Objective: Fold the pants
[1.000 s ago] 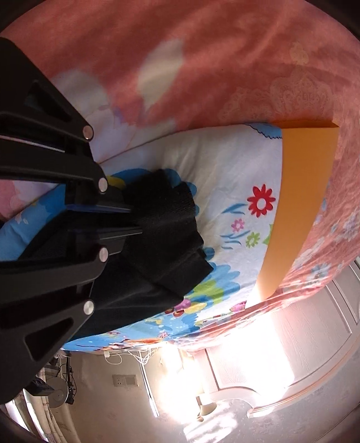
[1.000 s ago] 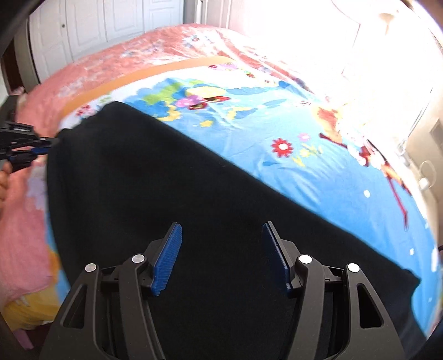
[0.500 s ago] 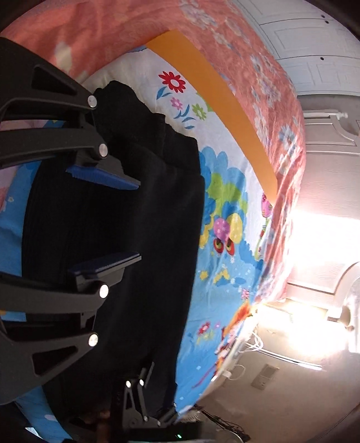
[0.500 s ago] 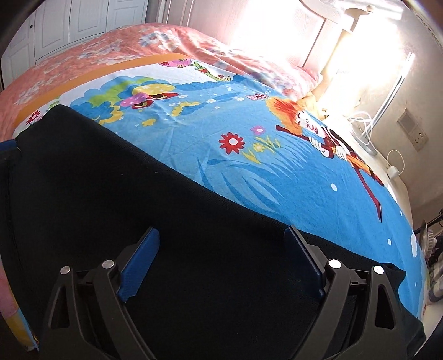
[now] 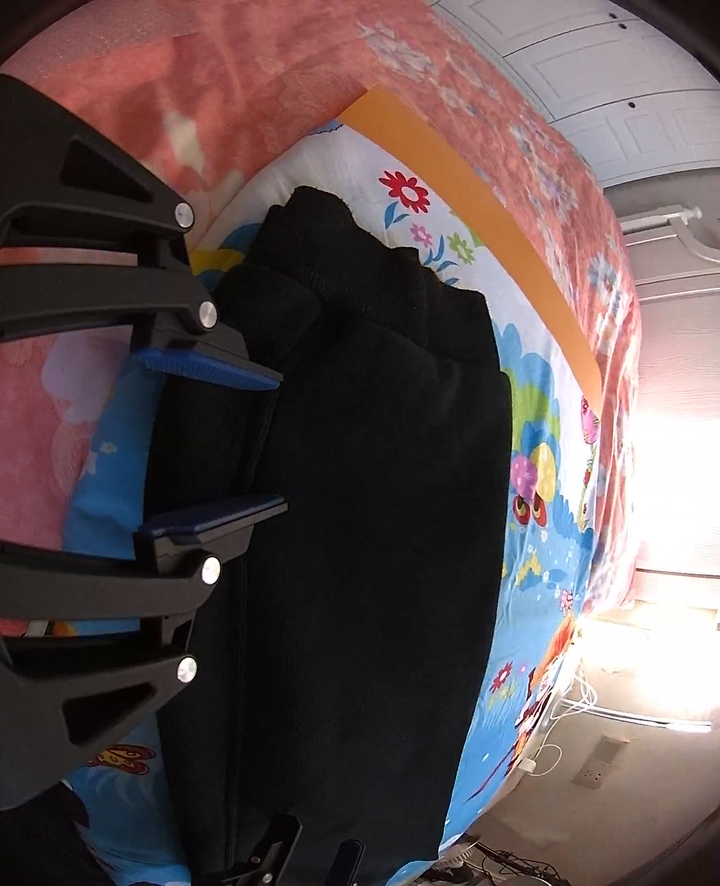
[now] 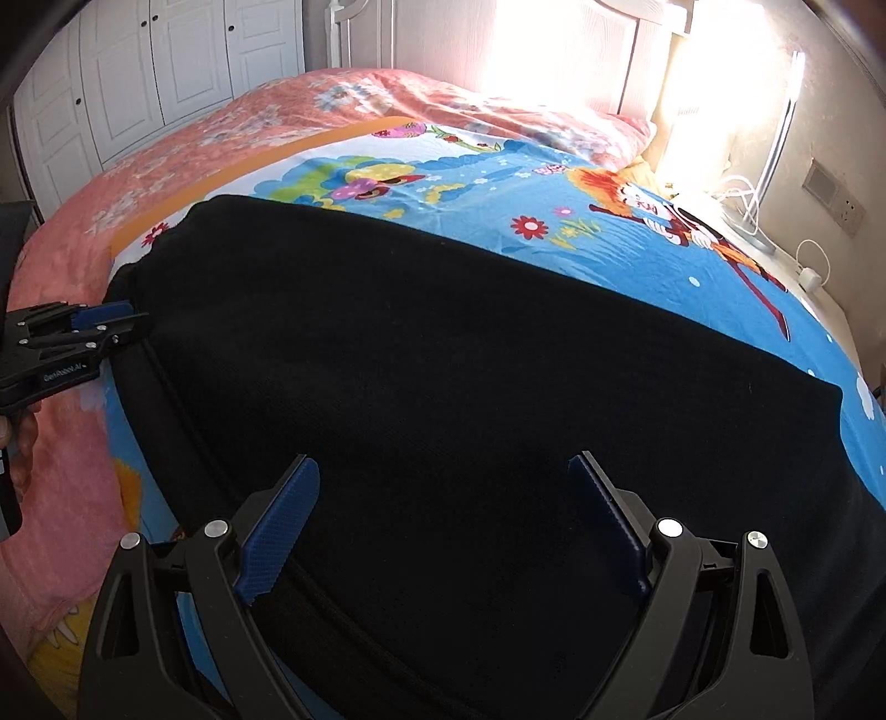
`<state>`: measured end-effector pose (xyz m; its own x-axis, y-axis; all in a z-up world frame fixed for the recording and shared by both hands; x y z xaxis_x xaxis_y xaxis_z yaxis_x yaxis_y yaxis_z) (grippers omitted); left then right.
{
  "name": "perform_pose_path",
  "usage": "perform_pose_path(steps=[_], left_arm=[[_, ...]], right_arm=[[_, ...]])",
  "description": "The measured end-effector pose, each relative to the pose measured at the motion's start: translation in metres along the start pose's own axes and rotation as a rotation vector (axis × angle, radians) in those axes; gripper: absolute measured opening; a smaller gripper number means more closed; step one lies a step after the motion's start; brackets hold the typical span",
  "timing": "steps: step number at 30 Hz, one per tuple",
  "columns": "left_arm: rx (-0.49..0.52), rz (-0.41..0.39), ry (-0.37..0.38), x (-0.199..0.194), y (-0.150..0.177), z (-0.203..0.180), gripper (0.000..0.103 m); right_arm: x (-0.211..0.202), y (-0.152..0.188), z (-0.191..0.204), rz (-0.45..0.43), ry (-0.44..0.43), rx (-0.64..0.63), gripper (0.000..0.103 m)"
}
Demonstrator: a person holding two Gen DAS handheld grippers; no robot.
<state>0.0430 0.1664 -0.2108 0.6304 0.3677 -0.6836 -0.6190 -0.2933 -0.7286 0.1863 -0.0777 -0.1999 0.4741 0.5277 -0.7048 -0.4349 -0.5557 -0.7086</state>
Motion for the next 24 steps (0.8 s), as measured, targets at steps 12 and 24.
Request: perform_pose_path(steps=[12,24], left_arm=[[0.054,-0.087,0.107,-0.006,0.012,-0.036,0.067],[-0.041,-0.015,0.027,0.033,-0.049,0.017,0.039]], right_arm=[[-0.011,-0.002,-0.006,-0.005,0.08,0.059,0.096],[0.002,0.014,-0.013,0.055,0.058,0.139,0.098]])
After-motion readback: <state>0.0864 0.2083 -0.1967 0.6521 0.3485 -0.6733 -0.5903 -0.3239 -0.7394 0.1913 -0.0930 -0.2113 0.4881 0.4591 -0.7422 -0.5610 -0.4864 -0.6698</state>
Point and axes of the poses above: each gripper's, at about its wrist camera, not at the fingertips, and x roughly the way its jaws point, z to its left, y to its underside, the point moved 3 cm from there along x, roughly the way its jaws point, and after that the axes turned 10 degrees about -z, right-handed, at the moved point
